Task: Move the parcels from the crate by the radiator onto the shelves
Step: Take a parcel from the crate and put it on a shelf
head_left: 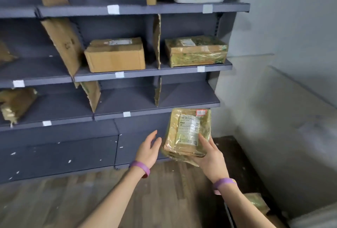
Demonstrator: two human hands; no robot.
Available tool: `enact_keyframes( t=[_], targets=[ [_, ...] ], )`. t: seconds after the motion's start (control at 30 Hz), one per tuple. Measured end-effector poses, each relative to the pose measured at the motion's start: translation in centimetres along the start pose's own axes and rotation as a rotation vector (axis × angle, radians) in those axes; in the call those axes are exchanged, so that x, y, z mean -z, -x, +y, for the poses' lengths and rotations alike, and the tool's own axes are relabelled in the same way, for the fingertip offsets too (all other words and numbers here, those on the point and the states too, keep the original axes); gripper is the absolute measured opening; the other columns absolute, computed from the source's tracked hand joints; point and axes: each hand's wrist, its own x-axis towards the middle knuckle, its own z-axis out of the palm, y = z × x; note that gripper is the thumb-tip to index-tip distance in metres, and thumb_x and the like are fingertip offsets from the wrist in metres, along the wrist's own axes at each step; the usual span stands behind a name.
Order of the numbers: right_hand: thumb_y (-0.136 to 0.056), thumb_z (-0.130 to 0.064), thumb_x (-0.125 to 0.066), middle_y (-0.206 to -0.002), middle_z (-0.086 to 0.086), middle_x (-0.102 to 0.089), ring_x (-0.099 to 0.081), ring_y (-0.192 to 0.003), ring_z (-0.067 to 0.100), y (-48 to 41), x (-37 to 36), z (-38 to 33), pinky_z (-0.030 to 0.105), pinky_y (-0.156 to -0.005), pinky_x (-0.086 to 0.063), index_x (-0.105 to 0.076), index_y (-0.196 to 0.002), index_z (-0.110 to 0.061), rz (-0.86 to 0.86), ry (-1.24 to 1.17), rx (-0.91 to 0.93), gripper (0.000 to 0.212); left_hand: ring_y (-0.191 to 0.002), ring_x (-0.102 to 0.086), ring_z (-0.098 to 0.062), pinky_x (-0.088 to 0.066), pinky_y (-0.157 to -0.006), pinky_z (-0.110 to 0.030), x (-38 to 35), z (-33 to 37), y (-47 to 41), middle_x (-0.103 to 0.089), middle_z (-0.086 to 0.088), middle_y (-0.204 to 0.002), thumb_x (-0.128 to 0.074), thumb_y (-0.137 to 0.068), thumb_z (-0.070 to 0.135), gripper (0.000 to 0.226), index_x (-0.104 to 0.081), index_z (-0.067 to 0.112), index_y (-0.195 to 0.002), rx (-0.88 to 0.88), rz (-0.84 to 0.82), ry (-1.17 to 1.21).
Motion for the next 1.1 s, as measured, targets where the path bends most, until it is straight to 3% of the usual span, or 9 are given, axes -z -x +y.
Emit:
enact_keyframes(
  t=[0.13,0.27,0.4,0.47,0.6,0.73,0.9,1.1],
  targets=[
    [-0.072,-0.044,-0.081,-0.158,-0.017,-0.021,-0.043,-0.133,0.008,-0.5,-6.5,-4.3,0.027,-0.110,-0.037,-0.031,-0.147,-0.041,-0.093,0.000,0.016,0.090,-0.132,-0.041,-0.012,-0.034,-0.108,-0.032,7.0,-3.6,0.7,-0.042,0.010,-0.146,-0.050,-0.095,0.041,0.050,-0.039,0.032,-0.142,0.058,0.065,-0.047],
    [-0.072,-0.038,-0.083,-0.156,-0.021,-0.024,-0.045,-0.130,0.002,-0.9,-11.8,-7.6,0.017,-0.105,-0.035,-0.032,-0.146,-0.042,-0.149,-0.055,0.029,0.090,-0.136,-0.036,-0.013,-0.032,-0.099,-0.026,12.4,-6.4,1.4,-0.036,0.014,-0.149,-0.051,-0.090,0.054,0.059,-0.033,0.038,-0.144,0.076,0.088,-0.114],
    [-0.068,-0.039,-0.084,-0.153,-0.025,-0.027,-0.048,-0.124,-0.002,-1.4,-15.2,-9.4,0.014,-0.100,-0.037,-0.032,-0.145,-0.046,-0.185,-0.105,0.006,0.093,-0.135,-0.038,-0.015,-0.032,-0.108,-0.031,15.5,-7.9,1.4,-0.032,0.012,-0.152,-0.048,-0.088,0.060,0.064,-0.028,0.038,-0.145,0.109,0.090,-0.170],
    [-0.067,-0.039,-0.085,-0.153,-0.026,-0.025,-0.047,-0.126,-0.002,-2.0,-16.3,-9.5,0.012,-0.100,-0.035,-0.033,-0.145,-0.045,-0.201,-0.109,0.001,0.094,-0.131,-0.044,-0.016,-0.035,-0.109,-0.036,16.1,-8.2,1.1,-0.030,0.011,-0.153,-0.048,-0.088,0.060,0.065,-0.026,0.039,-0.146,0.135,0.062,-0.187],
    [-0.067,-0.040,-0.085,-0.154,-0.020,-0.027,-0.050,-0.125,0.002,-4.4,-18.3,-9.8,0.016,-0.102,-0.038,-0.035,-0.146,-0.040,-0.248,-0.067,0.000,0.093,-0.138,-0.033,-0.013,-0.030,-0.103,-0.027,16.3,-8.7,-0.5,-0.030,0.012,-0.152,-0.053,-0.090,0.052,0.066,-0.024,0.037,-0.147,0.146,0.044,-0.225],
    [-0.068,-0.042,-0.084,-0.156,-0.017,-0.026,-0.051,-0.123,0.003,-8.1,-20.6,-9.7,0.011,-0.098,-0.037,-0.037,-0.146,-0.035,-0.319,-0.080,-0.002,0.092,-0.113,-0.043,-0.001,-0.031,-0.091,-0.018,16.0,-8.5,-3.4,-0.041,0.010,-0.142,-0.055,-0.091,0.045,0.060,-0.031,0.034,-0.145,0.155,0.061,-0.255],
    [-0.071,-0.048,-0.080,-0.155,-0.014,-0.028,-0.053,-0.123,0.008,-14.0,-21.7,-8.7,0.020,-0.101,-0.041,-0.034,-0.148,-0.034,-0.400,-0.030,0.041,0.091,-0.110,-0.055,-0.011,-0.037,-0.083,-0.019,15.4,-7.5,-8.5,-0.042,0.006,-0.138,-0.050,-0.092,0.049,0.062,-0.027,0.032,-0.147,0.234,0.072,-0.391],
    [-0.074,-0.046,-0.079,-0.156,-0.016,-0.023,-0.052,-0.124,0.008,-19.8,-22.5,-8.5,0.023,-0.103,-0.043,-0.029,-0.150,-0.035,-0.436,-0.036,0.070,0.092,-0.126,-0.047,-0.017,-0.037,-0.096,-0.025,15.0,-6.9,-13.6,-0.037,0.003,-0.144,-0.051,-0.094,0.045,0.066,-0.023,0.026,-0.150,0.261,0.100,-0.351]
  ],
)
